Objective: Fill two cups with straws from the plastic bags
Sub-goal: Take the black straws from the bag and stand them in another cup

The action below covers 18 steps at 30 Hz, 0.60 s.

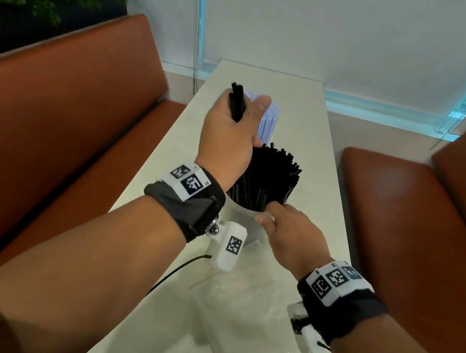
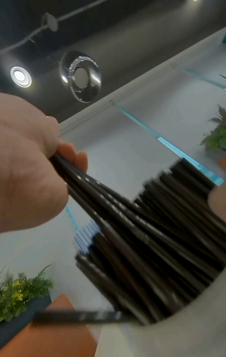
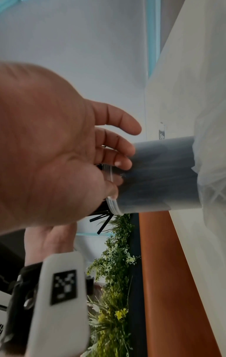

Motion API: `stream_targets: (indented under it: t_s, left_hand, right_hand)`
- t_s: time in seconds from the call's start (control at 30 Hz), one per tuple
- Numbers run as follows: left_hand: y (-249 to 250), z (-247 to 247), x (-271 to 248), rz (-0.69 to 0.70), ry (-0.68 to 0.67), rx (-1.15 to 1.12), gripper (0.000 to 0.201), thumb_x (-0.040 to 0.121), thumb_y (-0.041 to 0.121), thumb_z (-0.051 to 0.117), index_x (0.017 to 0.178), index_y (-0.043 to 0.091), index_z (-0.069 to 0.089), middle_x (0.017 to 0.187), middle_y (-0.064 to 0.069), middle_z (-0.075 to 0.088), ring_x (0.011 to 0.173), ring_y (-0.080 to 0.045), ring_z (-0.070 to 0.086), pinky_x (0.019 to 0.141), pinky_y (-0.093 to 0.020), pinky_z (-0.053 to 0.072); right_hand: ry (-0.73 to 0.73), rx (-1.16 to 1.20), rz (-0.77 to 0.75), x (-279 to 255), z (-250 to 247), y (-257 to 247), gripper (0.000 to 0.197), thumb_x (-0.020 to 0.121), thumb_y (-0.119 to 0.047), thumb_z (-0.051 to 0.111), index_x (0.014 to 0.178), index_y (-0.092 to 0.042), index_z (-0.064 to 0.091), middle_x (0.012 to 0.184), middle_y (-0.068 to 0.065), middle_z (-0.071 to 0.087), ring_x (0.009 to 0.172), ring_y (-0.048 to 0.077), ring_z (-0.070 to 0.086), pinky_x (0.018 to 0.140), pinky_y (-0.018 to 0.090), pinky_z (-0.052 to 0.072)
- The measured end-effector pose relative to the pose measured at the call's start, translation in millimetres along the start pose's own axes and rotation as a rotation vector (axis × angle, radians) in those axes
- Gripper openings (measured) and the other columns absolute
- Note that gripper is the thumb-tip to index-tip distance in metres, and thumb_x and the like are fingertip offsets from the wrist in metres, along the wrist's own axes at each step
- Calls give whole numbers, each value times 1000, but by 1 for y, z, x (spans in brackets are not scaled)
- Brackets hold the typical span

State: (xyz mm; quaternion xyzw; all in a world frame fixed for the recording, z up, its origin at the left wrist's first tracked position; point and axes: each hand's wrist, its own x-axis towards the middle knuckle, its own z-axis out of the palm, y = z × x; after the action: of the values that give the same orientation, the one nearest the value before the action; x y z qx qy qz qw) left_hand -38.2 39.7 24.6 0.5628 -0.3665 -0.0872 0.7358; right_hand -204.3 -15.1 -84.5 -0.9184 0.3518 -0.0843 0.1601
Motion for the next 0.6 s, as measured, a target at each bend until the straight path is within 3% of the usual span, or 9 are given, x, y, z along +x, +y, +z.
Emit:
stream_targets:
  t_s: [0.1, 0.13, 0.2, 0.27, 0.37, 0.47, 0.5, 0.6]
  left_hand:
    - [-18, -3, -12, -16, -193, 238, 34, 84, 62, 63, 72, 32, 52, 61, 13, 58, 60, -9, 57, 67, -26, 52]
    - [-25, -5, -16, 27, -280, 392, 37, 86, 60, 62, 72, 28, 52, 63, 13, 58, 67, -11, 58, 71, -28, 51]
    - [-35, -9, -22, 151, -381, 694, 38, 90, 55, 63, 72, 22, 55, 71, 8, 57, 84, -20, 56, 86, -42, 47]
    - [-32, -14, -24, 122, -385, 817, 34, 89, 53, 66, 78, 21, 60, 86, 4, 59, 99, -23, 52, 96, -47, 41]
    - [-23, -24, -16, -15, -468, 721, 41, 79, 57, 76, 103, 28, 60, 116, 7, 55, 114, -16, 51, 103, -38, 42]
    - [-10, -27, -8, 96, -413, 522, 65, 81, 59, 73, 134, 38, 42, 137, 18, 43, 130, -2, 41, 103, -13, 31]
    - [-8, -25, -8, 196, -452, 571, 58, 87, 56, 66, 137, 35, 44, 140, 16, 43, 134, -4, 39, 106, -15, 30]
    - [-15, -16, -23, 385, -743, 889, 34, 105, 34, 45, 128, 15, 62, 139, -3, 55, 131, -18, 45, 110, -35, 37]
  right_hand:
    - [-5, -10, 15, -2, -2, -1, 32, 103, -54, 36, 104, -26, 51, 94, -3, 54, 90, 23, 54, 64, 36, 42]
    - [-9, -14, 21, -2, -3, -2, 32, 103, -54, 36, 105, -26, 51, 94, -4, 53, 91, 23, 54, 64, 36, 41]
    - [-25, -22, 30, -1, -3, -2, 32, 103, -55, 35, 107, -27, 50, 94, -5, 50, 91, 22, 52, 65, 35, 39]
    - [-36, -20, 34, 0, -3, -2, 32, 103, -56, 34, 107, -28, 49, 94, -6, 49, 90, 21, 50, 64, 35, 38]
    - [-28, -8, 32, 0, -2, -2, 32, 103, -56, 34, 106, -28, 49, 95, -5, 52, 90, 22, 52, 64, 35, 38]
    - [-25, -9, 30, 0, -1, -2, 31, 103, -55, 35, 106, -28, 49, 96, -4, 53, 91, 23, 53, 64, 35, 39]
    - [-24, -11, 31, 0, -1, -2, 31, 103, -55, 34, 105, -28, 49, 97, -4, 54, 92, 23, 53, 64, 35, 39]
    - [-17, -7, 41, 0, -1, -3, 28, 102, -55, 35, 98, -29, 45, 95, -5, 52, 90, 22, 52, 64, 35, 39]
